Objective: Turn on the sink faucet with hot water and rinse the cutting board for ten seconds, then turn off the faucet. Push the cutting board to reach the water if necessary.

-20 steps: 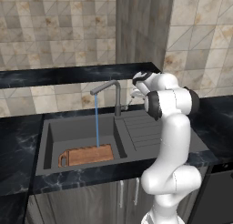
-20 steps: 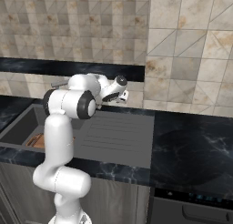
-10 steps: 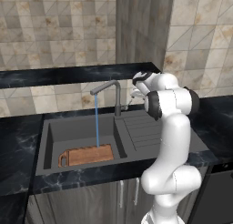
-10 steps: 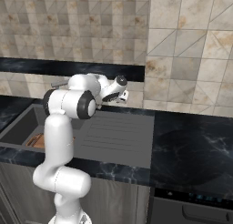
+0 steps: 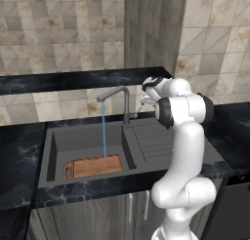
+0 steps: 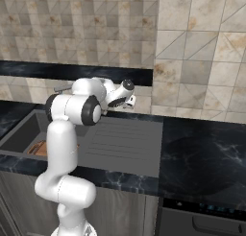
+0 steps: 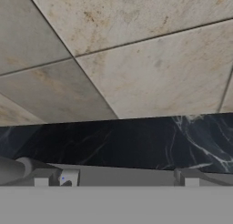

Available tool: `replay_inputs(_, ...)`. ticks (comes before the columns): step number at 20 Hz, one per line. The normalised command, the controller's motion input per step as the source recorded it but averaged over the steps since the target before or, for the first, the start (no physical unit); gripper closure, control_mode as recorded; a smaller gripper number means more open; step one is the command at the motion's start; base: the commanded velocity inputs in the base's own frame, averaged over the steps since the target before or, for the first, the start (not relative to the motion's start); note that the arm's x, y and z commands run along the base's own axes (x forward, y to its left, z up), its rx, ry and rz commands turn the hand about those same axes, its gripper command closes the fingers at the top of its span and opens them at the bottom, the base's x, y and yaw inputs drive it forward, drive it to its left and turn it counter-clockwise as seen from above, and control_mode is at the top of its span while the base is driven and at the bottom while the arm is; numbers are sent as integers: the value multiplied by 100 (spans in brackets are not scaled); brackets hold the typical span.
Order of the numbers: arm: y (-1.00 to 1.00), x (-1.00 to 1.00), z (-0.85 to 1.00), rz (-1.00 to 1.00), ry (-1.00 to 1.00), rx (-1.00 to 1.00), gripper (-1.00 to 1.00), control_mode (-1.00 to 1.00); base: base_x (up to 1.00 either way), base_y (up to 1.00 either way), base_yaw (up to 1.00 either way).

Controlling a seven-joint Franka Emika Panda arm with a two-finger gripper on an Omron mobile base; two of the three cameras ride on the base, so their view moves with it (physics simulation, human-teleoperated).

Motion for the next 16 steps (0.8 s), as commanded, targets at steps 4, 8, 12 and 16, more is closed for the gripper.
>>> replay_inputs(4,0,0,0,0,0,0,-100,-100,0,0,0)
replay_inputs(8,0,0,0,0,0,0,-100,-100,0,0,0)
replay_inputs(12,0,0,0,0,0,0,-100,-100,0,0,0)
replay_inputs(16,0,0,0,0,0,0,-100,-100,0,0,0)
